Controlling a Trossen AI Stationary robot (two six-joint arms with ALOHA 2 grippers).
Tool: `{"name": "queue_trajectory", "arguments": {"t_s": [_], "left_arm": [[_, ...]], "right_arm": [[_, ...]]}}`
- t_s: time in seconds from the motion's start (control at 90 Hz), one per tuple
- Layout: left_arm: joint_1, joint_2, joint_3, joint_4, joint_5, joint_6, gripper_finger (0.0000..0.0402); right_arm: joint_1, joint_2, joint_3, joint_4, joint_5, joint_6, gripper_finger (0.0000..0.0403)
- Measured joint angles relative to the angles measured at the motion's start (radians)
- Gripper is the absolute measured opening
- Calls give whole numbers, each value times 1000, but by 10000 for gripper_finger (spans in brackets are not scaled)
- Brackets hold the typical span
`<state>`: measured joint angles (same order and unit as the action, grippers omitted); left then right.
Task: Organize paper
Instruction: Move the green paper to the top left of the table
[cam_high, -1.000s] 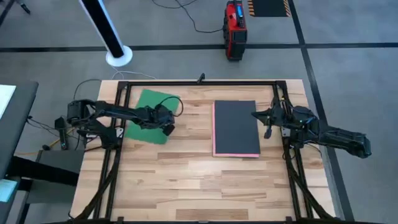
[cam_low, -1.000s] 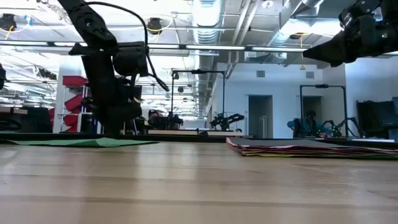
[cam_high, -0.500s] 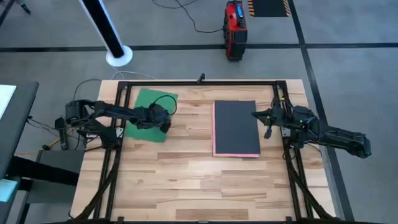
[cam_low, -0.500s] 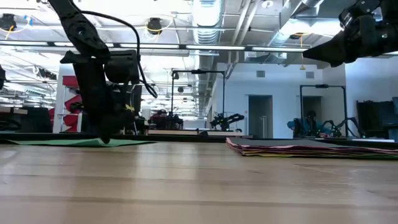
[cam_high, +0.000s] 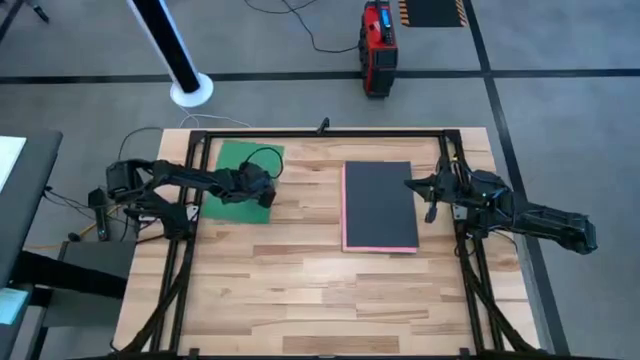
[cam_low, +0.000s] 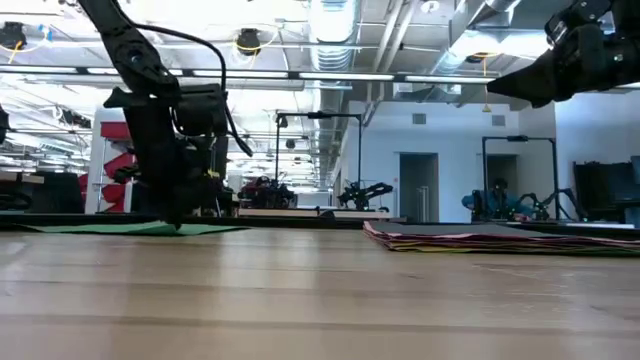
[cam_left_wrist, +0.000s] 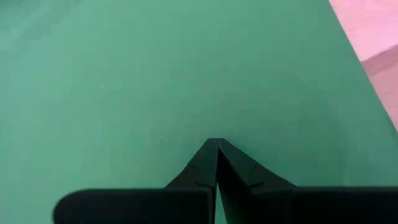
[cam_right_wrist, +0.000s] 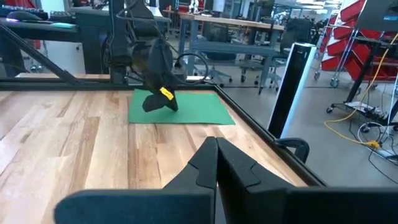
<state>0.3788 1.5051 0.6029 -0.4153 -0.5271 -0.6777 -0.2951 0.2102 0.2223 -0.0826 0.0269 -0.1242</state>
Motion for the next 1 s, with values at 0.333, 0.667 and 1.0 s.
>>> {"name": "queue_trajectory", "arguments": {"t_s": [0.333, 0.667, 1.0], "left_arm": [[49, 2, -2, 85, 25, -12, 0], [49, 2, -2, 121, 44, 1, 0], [45, 1, -2, 115, 53, 57, 0]], "right_arm": [[0, 0, 0, 0, 0, 0, 0], [0, 0, 0, 0, 0, 1, 0], [0, 0, 0, 0, 0, 1, 0]]}}
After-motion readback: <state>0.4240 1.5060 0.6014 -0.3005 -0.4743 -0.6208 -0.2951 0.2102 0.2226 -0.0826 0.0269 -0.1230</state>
